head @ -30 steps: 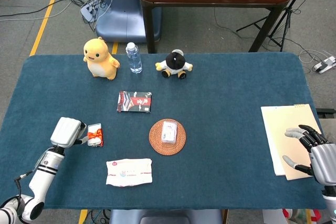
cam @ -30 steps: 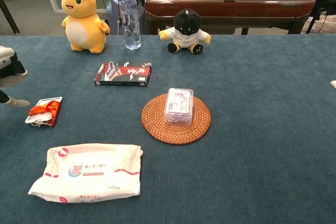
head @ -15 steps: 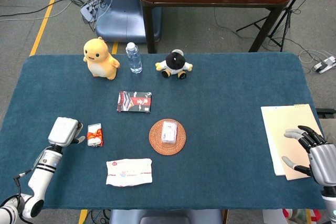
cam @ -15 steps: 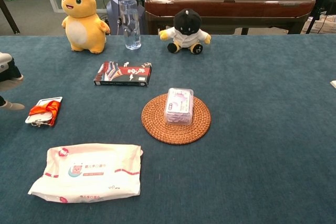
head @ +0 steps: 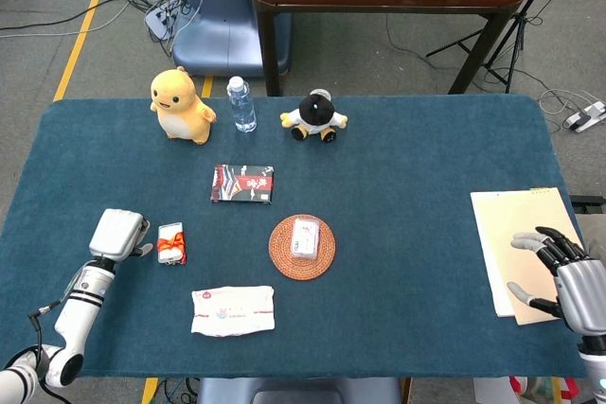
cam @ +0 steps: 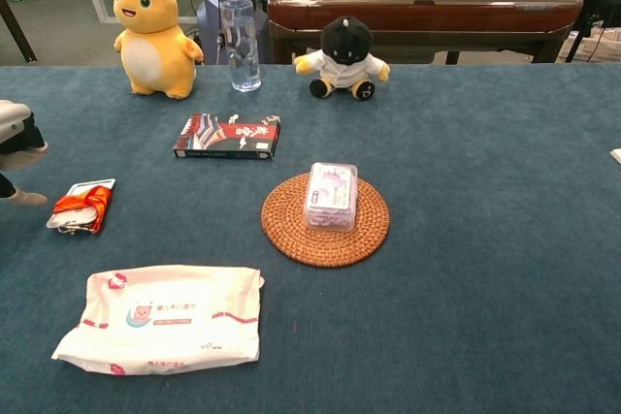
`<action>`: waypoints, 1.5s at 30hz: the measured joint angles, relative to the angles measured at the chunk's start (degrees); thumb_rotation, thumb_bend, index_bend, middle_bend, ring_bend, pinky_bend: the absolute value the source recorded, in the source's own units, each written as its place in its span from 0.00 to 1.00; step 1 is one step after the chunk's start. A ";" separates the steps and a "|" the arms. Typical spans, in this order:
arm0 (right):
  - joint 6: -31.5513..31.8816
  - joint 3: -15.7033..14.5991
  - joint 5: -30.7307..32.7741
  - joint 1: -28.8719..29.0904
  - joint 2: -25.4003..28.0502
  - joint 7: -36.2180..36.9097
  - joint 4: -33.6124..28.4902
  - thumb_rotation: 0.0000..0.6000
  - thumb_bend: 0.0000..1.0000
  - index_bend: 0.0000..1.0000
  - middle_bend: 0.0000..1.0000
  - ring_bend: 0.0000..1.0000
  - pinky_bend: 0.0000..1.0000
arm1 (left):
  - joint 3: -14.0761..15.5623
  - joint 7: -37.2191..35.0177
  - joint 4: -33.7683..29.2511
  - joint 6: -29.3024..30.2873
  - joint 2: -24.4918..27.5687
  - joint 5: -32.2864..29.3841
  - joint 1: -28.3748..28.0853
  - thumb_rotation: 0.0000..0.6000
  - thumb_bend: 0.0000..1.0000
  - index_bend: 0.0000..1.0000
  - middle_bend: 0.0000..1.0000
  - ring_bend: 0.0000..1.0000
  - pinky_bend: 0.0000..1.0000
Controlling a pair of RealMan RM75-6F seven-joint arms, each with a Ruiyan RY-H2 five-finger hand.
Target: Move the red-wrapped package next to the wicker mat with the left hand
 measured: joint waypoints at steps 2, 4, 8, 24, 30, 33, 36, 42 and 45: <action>-0.02 -0.01 -0.03 0.01 0.02 -0.01 0.01 1.00 0.06 0.36 0.34 0.20 0.40 | 0.00 0.33 0.44 -0.46 -0.25 -0.34 -0.23 1.00 0.00 0.98 1.00 0.93 1.00; 0.01 -0.03 -0.10 0.01 0.01 -0.04 0.03 1.00 0.06 0.36 0.34 0.20 0.40 | -0.02 0.50 0.91 -0.98 -0.53 -0.77 -0.42 1.00 0.00 0.98 1.00 0.93 1.00; -0.08 -0.05 -0.11 0.04 -0.01 -0.10 0.04 1.00 0.06 0.36 0.34 0.20 0.40 | -0.03 0.53 1.44 -1.43 -0.99 -1.25 -0.71 1.00 0.00 0.98 1.00 0.93 1.00; -0.27 -0.09 -0.10 0.10 0.06 -0.10 -0.02 1.00 0.06 0.36 0.34 0.20 0.40 | -0.01 2.73 -1.05 -0.87 -2.09 -0.68 -2.20 1.00 0.00 0.98 1.00 0.93 1.00; -0.28 -0.09 -0.09 0.10 0.12 0.09 0.02 1.00 0.06 0.36 0.34 0.20 0.40 | -0.11 3.88 -2.18 -0.67 -2.58 -0.60 -2.80 1.00 0.00 0.98 1.00 0.93 1.00; -0.31 -0.11 -0.13 0.13 0.10 0.05 0.02 1.00 0.06 0.36 0.34 0.20 0.40 | -0.25 4.47 -3.10 -0.49 -2.67 -0.55 -3.13 1.00 0.00 0.98 1.00 0.93 1.00; -0.33 -0.13 -0.17 0.13 0.11 0.00 -0.01 1.00 0.06 0.36 0.34 0.20 0.40 | -0.35 5.21 -4.05 -0.40 -2.82 -0.53 -3.48 1.00 0.00 0.98 1.00 0.93 1.00; -0.22 -0.14 -0.21 0.09 0.16 0.09 -0.02 1.00 0.06 0.36 0.34 0.20 0.40 | -0.47 6.78 -5.34 -0.44 -3.40 -0.64 -4.22 1.00 0.00 0.98 1.00 0.93 1.00; -0.25 -0.11 -0.16 0.10 0.18 0.13 0.02 1.00 0.06 0.36 0.34 0.20 0.40 | -0.59 7.28 -6.02 -0.49 -3.58 -0.78 -4.52 1.00 0.00 0.98 1.00 0.93 1.00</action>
